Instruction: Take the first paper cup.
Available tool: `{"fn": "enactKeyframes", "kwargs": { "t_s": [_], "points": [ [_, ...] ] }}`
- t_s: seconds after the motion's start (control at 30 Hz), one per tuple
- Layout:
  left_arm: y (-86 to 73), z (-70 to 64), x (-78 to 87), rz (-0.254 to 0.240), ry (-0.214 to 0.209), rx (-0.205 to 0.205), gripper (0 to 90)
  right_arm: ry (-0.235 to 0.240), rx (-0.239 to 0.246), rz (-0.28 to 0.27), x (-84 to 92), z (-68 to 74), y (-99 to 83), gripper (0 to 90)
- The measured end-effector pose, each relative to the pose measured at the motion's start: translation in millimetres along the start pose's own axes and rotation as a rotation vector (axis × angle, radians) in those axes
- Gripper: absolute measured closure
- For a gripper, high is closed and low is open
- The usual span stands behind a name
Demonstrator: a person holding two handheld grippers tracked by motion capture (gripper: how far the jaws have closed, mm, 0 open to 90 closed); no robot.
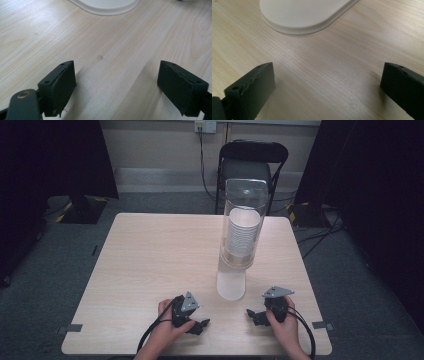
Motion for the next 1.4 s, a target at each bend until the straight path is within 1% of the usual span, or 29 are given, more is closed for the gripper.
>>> {"fn": "enactKeyframes", "kwargs": {
  "t_s": [0.13,0.2,0.4,0.5,0.57,0.63,0.67,0.77,0.8,0.9,1.03,1.07,1.13,1.17,1.2,1.23,1.27,1.3,1.33,1.4],
  "points": [
    [-0.2,0.5,0.2,0.002,0.009,0.002,14.5,0.001,0.001,0.000,0.1,-0.1,-0.1,0.0],
    [-0.6,1.8,0.1,0.009,0.017,0.001,12.4,0.000,0.001,0.000,0.1,-0.1,0.0,0.0],
    [-0.1,-1.0,-0.7,-0.011,0.009,0.005,12.2,0.000,0.001,0.000,0.1,0.0,-0.2,0.0],
    [-0.3,-2.5,-0.4,-0.006,0.010,0.001,11.9,-0.007,0.000,-0.002,0.4,0.0,-0.3,0.0],
    [0.5,-3.7,-1.3,-0.013,0.004,0.013,11.3,-0.009,0.005,-0.004,0.6,0.1,-0.3,0.0],
    [1.8,-3.7,-1.9,-0.010,0.000,-0.009,12.3,-0.008,0.001,-0.004,0.5,0.1,-0.3,0.0],
    [3.4,-4.7,-2.7,-0.013,-0.003,-0.013,15.2,-0.010,0.002,-0.003,0.6,0.2,-0.4,0.0],
    [6.8,-6.5,-5.8,0.005,-0.009,-0.015,15.4,-0.011,-0.001,-0.003,0.7,0.4,-0.5,0.0],
    [8.3,-7.5,-7.2,0.005,-0.013,-0.009,15.5,-0.012,-0.002,-0.003,0.8,0.4,-0.6,0.0],
    [10.7,-7.8,-8.9,0.018,-0.019,-0.011,15.5,-0.011,-0.002,-0.003,0.8,0.4,-0.6,0.0],
    [20.7,-9.5,-12.6,0.005,-0.053,0.018,15.5,-0.011,-0.002,-0.003,0.7,0.4,-0.6,0.0],
    [22.7,-9.1,-12.7,0.008,-0.057,0.023,15.5,-0.011,-0.002,-0.003,0.7,0.4,-0.6,0.0],
    [29.0,-8.5,-14.0,-0.007,-0.065,0.041,15.6,-0.011,-0.002,-0.003,0.7,0.4,-0.6,0.0],
    [31.1,-8.2,-13.9,-0.006,-0.070,0.042,15.5,-0.011,-0.002,-0.003,0.7,0.4,-0.6,0.0],
    [34.5,-8.1,-13.9,-0.017,-0.076,0.051,15.5,-0.011,-0.002,-0.003,0.7,0.3,-0.6,0.0],
    [38.2,-7.3,-13.6,-0.039,-0.083,0.062,15.5,-0.011,-0.002,-0.003,0.7,0.3,-0.6,0.0],
    [38.2,-7.3,-13.6,-0.039,-0.083,0.062,15.5,-0.011,-0.002,-0.003,0.7,0.3,-0.6,0.0],
    [42.3,-6.7,-13.1,-0.056,-0.099,0.082,15.5,-0.011,-0.002,-0.003,0.7,0.4,-0.6,0.0],
    [47.7,-5.6,-12.7,-0.060,-0.105,0.093,15.5,-0.011,-0.002,-0.003,0.7,0.4,-0.6,0.0],
    [54.3,-5.2,-12.5,-0.071,-0.104,0.096,15.5,-0.011,-0.002,-0.003,0.7,0.4,-0.6,0.0]
  ]
}}
Point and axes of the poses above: each handheld gripper's, and its own axes: x roughly backward along the jaws, y roughly out of its top, z roughly to its left, the point moved 8 cm from there along -x, roughly forward along the jaws, and after that the axes turned 2 degrees about x, right-handed, at the moved point
